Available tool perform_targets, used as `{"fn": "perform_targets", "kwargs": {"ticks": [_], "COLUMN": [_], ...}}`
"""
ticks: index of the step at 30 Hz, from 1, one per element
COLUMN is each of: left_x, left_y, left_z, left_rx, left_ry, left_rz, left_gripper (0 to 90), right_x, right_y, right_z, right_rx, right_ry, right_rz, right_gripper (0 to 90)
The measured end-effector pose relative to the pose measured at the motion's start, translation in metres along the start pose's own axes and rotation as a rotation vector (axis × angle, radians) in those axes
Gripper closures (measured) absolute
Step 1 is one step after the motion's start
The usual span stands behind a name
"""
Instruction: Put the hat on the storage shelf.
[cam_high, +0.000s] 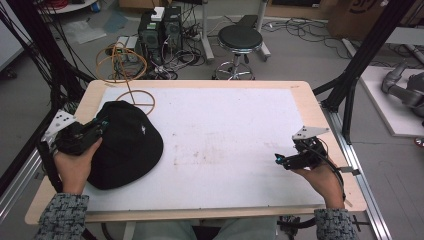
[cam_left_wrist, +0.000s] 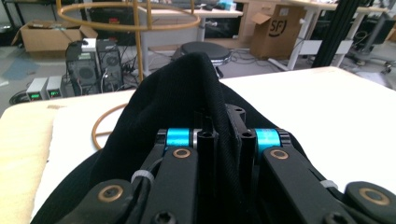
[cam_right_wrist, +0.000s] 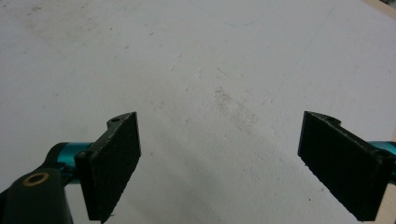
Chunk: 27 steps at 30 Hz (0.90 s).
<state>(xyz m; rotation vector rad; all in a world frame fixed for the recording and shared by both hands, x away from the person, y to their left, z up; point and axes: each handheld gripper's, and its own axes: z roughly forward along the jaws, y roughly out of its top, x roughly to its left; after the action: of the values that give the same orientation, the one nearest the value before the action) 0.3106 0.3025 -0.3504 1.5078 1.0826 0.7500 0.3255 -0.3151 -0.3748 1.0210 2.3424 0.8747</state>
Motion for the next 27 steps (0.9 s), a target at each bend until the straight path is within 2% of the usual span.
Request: {"fn": "perform_targets", "kwargs": {"ticks": [9,18,27], "left_x": [0.012,0.021,0.023], "left_y": [0.012,0.024,0.037], "left_z": [-0.02,-0.038,-0.057], "left_rx": [-0.067,-0.117,-0.178], "left_ry": [0.014,0.02,0.026], "left_rz": [-0.028,-0.033,-0.022], "left_gripper": [83.7,83.7,83.7], "right_x": [0.0,0.0,-0.001], "right_y": [0.0,0.001,0.001], "right_z": [0.001,0.002,0.001], "right_rx": [-0.008,-0.01,-0.011], "right_ry": [0.003,0.006,0.014], "right_rz": [0.001,0.003,0.003], "right_gripper": [12.9,12.9,12.9]}}
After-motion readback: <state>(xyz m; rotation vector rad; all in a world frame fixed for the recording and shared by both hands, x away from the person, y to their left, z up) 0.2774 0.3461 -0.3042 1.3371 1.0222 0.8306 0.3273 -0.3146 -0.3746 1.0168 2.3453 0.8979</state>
